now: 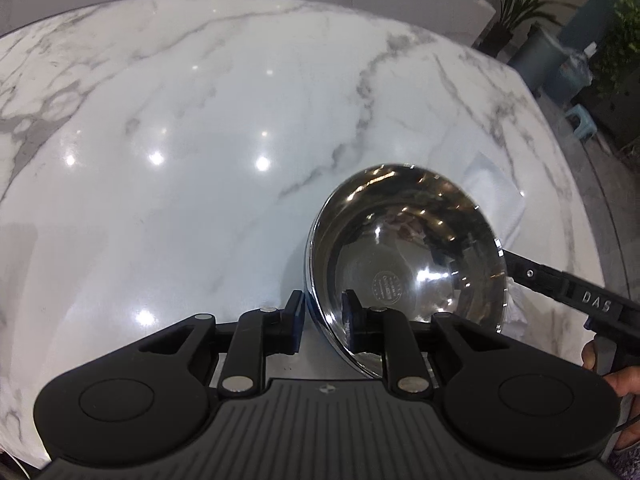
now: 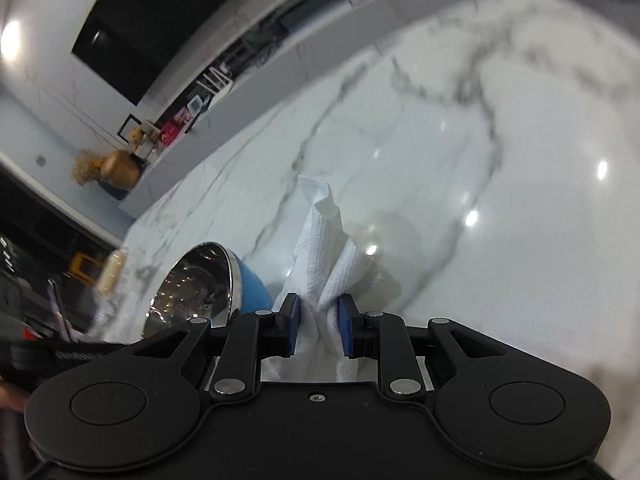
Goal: Clean bowl
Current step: 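Open the left gripper to release the bowl rim and pull back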
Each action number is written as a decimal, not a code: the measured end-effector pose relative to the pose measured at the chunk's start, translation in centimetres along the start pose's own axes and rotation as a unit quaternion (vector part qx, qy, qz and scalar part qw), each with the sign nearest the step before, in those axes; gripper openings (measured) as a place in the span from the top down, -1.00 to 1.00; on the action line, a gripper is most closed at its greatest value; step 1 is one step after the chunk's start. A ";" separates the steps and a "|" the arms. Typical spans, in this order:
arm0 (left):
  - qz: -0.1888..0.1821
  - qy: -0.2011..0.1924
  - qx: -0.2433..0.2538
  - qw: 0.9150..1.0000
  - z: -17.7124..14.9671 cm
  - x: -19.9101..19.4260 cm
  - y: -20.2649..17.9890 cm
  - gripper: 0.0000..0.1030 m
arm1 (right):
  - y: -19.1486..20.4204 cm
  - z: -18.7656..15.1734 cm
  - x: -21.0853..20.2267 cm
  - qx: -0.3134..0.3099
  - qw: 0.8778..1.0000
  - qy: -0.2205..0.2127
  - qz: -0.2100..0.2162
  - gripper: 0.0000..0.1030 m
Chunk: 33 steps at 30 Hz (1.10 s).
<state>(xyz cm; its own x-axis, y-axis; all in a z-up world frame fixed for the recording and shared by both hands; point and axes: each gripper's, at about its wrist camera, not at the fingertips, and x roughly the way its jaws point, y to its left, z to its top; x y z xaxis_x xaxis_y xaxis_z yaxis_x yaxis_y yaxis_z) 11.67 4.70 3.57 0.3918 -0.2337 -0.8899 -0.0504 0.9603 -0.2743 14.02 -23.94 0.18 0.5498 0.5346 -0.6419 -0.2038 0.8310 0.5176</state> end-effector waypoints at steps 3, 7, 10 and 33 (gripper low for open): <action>-0.010 -0.017 0.002 1.000 -0.3 -1.0 -0.1 0.36 | 1.4 -0.2 -1.3 -0.071 0.996 -0.015 -0.054 0.61; -0.032 -0.042 0.003 0.999 -0.7 -2.6 0.0 0.17 | 3.2 -0.9 -1.9 -0.145 0.981 -0.005 -0.129 0.61; -0.042 -0.059 0.007 0.997 -1.0 -3.4 -0.1 0.03 | 3.2 -1.4 -1.5 -0.162 0.974 0.019 -0.161 0.61; -0.052 -0.111 0.034 0.992 -4.1 -5.4 -1.5 -0.56 | 5.6 -1.9 -4.3 -0.145 0.966 0.020 -0.215 -0.28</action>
<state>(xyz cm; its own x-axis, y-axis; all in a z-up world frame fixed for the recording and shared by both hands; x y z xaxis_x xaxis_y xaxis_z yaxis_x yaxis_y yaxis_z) 5.84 3.94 7.30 0.5852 -0.3000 -0.7533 0.0605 0.9426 -0.3284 8.90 -21.27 4.78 0.6038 0.1322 -0.7861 -0.1850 0.9825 0.0231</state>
